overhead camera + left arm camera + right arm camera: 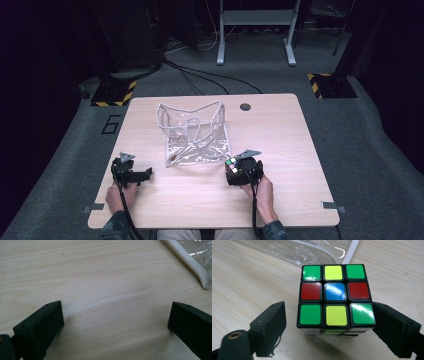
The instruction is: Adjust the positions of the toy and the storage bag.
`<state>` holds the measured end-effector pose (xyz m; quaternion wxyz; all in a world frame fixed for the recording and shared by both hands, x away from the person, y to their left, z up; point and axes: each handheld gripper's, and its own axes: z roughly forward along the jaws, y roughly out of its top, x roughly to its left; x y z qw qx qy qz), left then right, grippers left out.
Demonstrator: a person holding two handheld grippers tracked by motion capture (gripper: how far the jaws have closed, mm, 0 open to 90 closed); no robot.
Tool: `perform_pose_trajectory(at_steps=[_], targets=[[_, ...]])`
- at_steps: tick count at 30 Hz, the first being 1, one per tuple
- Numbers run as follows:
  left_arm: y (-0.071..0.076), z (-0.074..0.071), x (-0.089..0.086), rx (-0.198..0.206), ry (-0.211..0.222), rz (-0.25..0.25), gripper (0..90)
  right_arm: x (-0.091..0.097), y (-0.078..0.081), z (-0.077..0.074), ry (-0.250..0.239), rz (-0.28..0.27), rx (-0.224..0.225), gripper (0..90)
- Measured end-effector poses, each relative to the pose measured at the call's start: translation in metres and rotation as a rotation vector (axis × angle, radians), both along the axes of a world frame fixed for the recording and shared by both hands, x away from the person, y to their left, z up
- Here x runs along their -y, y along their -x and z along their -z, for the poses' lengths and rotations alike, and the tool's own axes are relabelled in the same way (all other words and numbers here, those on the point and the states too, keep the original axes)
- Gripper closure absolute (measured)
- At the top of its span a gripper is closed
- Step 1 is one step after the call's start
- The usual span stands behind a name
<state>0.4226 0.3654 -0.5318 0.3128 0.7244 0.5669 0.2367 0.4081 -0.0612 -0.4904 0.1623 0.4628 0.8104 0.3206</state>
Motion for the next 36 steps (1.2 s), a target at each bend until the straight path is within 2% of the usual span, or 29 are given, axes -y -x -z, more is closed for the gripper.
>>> perform_pose_trajectory(at_steps=[14,21,25,27,30,33,36], targets=[[0.0,0.0,0.0,-0.002,0.001,0.002,0.1,0.004,0.001,-0.017,-0.02,-0.031,0.028,9.5],[-0.001,0.0,0.0,-0.002,0.001,0.004,0.1,0.008,0.0,-0.023,-0.032,-0.037,0.019,9.2],[-0.003,-0.001,-0.001,-0.005,-0.003,0.027,0.1,0.011,-0.002,-0.031,-0.046,-0.047,0.019,9.2],[-0.005,-0.002,-0.001,-0.019,-0.003,0.027,0.2,0.012,-0.003,-0.035,-0.05,-0.053,0.022,9.3],[-0.009,-0.007,0.001,-0.076,-0.021,0.025,1.8,0.011,-0.006,-0.041,-0.054,-0.058,0.025,9.5],[-0.012,-0.012,0.005,-0.103,-0.026,0.031,7.2,0.01,-0.009,-0.047,-0.047,-0.071,0.024,9.5],[-0.015,-0.017,0.008,-0.116,-0.018,0.039,8.0,0.008,-0.013,-0.053,-0.04,-0.076,0.024,9.5]])
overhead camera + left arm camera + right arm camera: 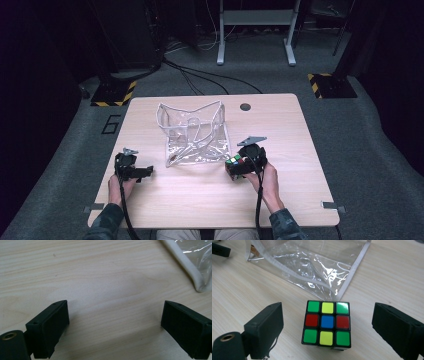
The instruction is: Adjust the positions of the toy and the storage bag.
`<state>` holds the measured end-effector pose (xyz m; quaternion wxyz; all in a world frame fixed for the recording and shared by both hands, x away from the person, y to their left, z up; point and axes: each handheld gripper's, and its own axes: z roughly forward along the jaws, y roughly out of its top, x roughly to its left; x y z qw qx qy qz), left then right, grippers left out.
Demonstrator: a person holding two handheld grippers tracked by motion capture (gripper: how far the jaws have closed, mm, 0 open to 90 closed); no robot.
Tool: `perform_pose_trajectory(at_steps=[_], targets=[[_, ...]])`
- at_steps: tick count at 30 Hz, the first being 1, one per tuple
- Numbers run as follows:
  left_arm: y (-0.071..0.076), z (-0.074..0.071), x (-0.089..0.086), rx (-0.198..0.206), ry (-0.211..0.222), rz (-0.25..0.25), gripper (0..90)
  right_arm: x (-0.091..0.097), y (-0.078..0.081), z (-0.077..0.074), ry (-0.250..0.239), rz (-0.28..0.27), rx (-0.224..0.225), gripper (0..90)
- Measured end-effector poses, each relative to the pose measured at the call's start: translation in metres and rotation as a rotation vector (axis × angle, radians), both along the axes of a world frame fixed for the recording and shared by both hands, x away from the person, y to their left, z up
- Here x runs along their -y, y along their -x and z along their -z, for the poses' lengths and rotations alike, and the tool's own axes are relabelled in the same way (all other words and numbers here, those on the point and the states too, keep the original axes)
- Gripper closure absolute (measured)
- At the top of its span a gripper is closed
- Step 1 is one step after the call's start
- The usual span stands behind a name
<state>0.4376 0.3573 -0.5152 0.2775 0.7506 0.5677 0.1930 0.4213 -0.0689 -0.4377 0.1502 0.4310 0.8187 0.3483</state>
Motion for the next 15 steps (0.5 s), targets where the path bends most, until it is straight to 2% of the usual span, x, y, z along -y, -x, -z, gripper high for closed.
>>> perform_pose_trajectory(at_steps=[2,7,10,12,15], targets=[[-0.002,-0.005,0.001,-0.008,0.013,0.001,7.9,0.0,-0.003,-0.005,-0.005,-0.004,0.002,9.6],[-0.009,-0.024,-0.001,-0.025,0.125,-0.015,4.7,-0.002,-0.01,-0.017,-0.023,-0.01,0.003,9.8],[-0.014,-0.035,-0.001,-0.019,0.173,-0.029,3.7,-0.003,-0.014,-0.024,-0.027,-0.014,0.005,10.0],[-0.017,-0.042,0.0,-0.025,0.189,-0.032,3.8,-0.004,-0.017,-0.029,-0.036,-0.016,0.007,10.3],[-0.021,-0.05,0.002,-0.022,0.189,-0.021,3.8,-0.007,-0.022,-0.035,-0.043,-0.017,0.007,10.3]])
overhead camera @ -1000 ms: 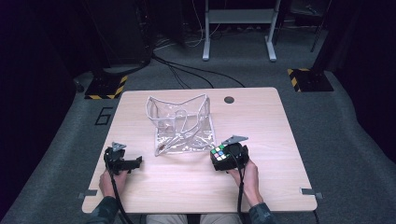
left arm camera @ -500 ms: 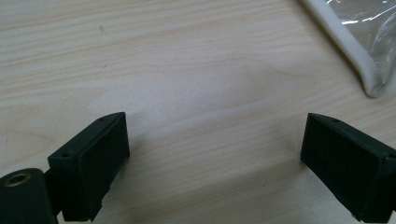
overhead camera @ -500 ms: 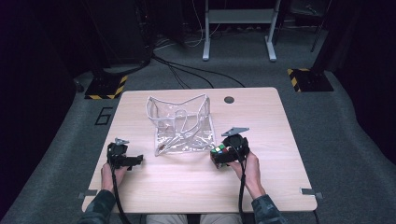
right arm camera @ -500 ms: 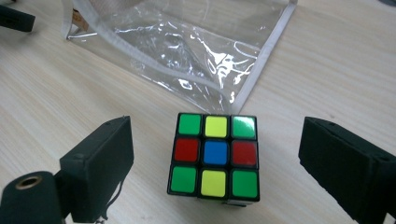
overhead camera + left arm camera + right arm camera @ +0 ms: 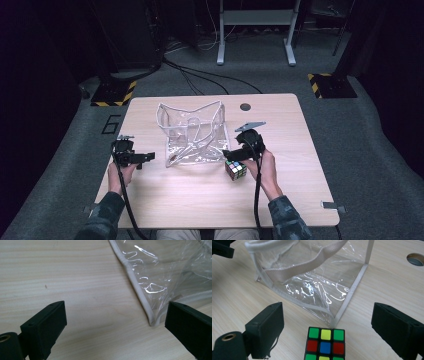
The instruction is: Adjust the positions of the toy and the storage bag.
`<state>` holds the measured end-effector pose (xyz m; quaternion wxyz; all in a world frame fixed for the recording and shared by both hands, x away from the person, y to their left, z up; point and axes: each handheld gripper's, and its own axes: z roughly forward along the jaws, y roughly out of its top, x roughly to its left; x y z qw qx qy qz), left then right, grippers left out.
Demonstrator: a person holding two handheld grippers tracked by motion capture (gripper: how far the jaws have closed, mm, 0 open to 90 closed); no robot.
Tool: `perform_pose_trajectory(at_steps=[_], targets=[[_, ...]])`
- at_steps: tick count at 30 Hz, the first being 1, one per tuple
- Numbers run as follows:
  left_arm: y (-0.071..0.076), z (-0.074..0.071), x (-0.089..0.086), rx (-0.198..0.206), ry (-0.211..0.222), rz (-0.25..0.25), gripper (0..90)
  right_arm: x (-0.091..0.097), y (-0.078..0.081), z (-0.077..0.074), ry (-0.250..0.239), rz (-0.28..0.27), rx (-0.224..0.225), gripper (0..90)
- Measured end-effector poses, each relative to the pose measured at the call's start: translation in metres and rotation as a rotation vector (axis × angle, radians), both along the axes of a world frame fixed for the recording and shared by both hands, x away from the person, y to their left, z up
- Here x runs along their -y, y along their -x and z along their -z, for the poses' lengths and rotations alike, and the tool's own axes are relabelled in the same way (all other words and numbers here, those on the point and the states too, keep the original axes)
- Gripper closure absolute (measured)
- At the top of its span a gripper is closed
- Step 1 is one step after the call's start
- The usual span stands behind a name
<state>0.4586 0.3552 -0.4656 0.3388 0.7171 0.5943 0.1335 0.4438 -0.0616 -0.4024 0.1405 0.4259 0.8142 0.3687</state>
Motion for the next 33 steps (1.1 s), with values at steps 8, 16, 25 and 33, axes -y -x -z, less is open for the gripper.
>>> perform_pose_trajectory(at_steps=[8,16,25,33], targets=[[-0.01,-0.023,0.01,0.025,0.034,0.011,3.7,-0.008,-0.01,-0.013,0.002,-0.014,0.01,11.2],[-0.018,-0.045,0.019,0.033,0.064,0.026,3.9,-0.018,-0.021,-0.025,-0.011,-0.027,0.007,11.8],[-0.027,-0.071,0.025,0.068,0.113,0.026,4.2,-0.034,-0.037,-0.038,-0.008,-0.043,0.012,12.8],[-0.033,-0.09,0.028,0.103,0.135,0.02,4.4,-0.044,-0.05,-0.043,0.001,-0.049,0.01,13.9]])
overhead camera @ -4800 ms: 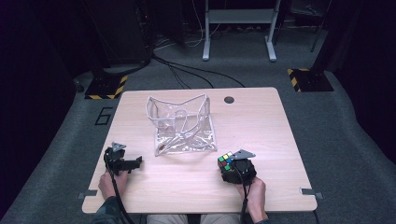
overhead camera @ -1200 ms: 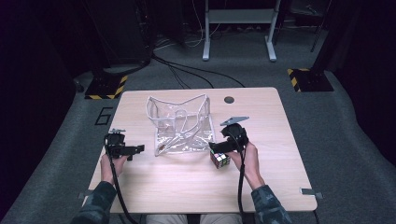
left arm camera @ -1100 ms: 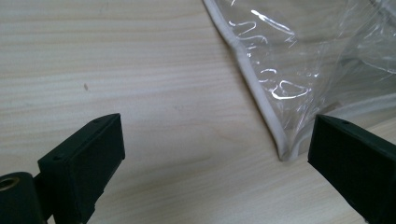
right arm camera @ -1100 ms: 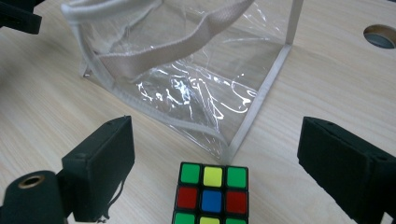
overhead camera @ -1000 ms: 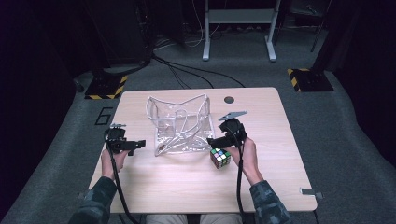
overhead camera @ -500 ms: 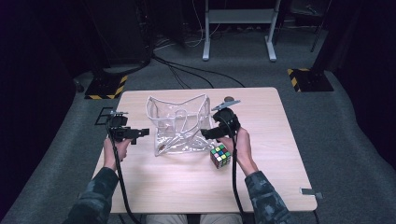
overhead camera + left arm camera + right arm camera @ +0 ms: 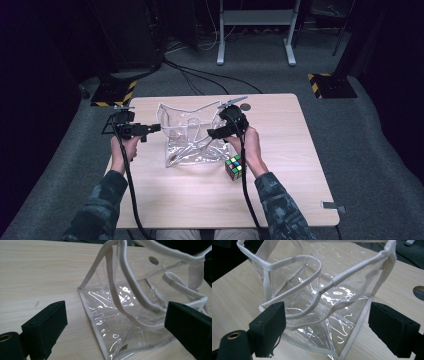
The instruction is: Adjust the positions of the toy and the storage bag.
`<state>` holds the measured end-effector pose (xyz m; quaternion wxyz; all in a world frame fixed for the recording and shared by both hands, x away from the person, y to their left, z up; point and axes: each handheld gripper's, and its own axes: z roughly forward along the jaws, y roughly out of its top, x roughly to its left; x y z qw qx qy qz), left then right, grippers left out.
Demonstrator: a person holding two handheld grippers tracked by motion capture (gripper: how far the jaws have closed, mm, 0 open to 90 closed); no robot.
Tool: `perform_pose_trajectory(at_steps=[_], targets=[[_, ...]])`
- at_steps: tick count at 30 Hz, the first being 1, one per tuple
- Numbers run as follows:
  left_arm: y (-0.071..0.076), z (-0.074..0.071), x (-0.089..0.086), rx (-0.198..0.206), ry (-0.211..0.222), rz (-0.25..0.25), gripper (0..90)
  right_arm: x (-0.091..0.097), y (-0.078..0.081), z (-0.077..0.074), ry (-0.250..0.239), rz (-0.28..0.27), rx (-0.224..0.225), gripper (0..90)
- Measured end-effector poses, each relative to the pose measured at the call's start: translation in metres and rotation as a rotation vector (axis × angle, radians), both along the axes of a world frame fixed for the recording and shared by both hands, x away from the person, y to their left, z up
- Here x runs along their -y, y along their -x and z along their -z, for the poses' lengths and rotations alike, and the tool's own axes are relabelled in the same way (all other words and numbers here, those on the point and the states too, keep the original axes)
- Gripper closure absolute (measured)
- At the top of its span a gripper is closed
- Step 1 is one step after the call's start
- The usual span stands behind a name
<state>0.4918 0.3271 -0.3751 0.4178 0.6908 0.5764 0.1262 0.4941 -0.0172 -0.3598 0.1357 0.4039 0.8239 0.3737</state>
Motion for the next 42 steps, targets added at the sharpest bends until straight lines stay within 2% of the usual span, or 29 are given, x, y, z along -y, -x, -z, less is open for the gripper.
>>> perform_pose_trajectory(at_steps=[3,7,10,13,15,18,22,25,27,29,30,33,37,40,42], targets=[[-0.004,-0.005,0.004,0.003,0.013,0.003,4.5,-0.004,-0.003,0.0,0.004,0.005,-0.003,14.2],[-0.01,-0.008,0.011,-0.004,0.007,0.012,4.7,-0.005,-0.008,0.003,0.022,0.0,-0.006,14.6],[-0.015,-0.008,0.017,-0.008,-0.004,0.02,4.7,-0.007,-0.01,0.005,0.014,0.015,-0.017,15.1],[-0.02,-0.004,0.023,-0.027,-0.007,0.014,5.1,-0.008,-0.013,0.007,0.018,0.015,-0.026,16.1],[-0.022,-0.001,0.027,-0.033,-0.018,0.016,6.5,-0.009,-0.015,0.009,0.019,0.01,-0.03,19.8],[-0.023,0.003,0.03,-0.037,-0.031,0.007,10.1,-0.011,-0.016,0.011,0.005,0.014,-0.041,23.7],[-0.025,0.011,0.031,-0.064,-0.048,0.001,16.5,-0.013,-0.018,0.014,0.006,0.009,-0.046,29.1],[-0.026,0.016,0.03,-0.085,-0.029,0.01,25.0,-0.014,-0.019,0.016,0.005,0.001,-0.057,36.4],[-0.026,0.021,0.031,-0.1,-0.034,0.023,34.0,-0.015,-0.019,0.018,0.009,-0.001,-0.062,39.4],[-0.025,0.024,0.03,-0.112,-0.033,0.027,38.5,-0.017,-0.02,0.02,0.013,-0.007,-0.073,44.3],[-0.025,0.025,0.031,-0.115,-0.048,0.025,45.0,-0.018,-0.02,0.021,0.02,-0.005,-0.077,46.7],[-0.024,0.031,0.035,-0.136,-0.099,0.02,56.7,-0.019,-0.02,0.026,0.037,-0.006,-0.088,55.7],[-0.021,0.032,0.041,-0.12,-0.168,0.007,73.5,-0.018,-0.018,0.031,0.064,0.001,-0.051,73.1],[-0.02,0.03,0.044,-0.094,-0.231,-0.017,84.2,-0.017,-0.016,0.031,0.098,0.007,-0.022,80.4],[-0.019,0.028,0.043,-0.087,-0.257,-0.018,88.2,-0.016,-0.015,0.029,0.128,0.023,0.009,84.5]])
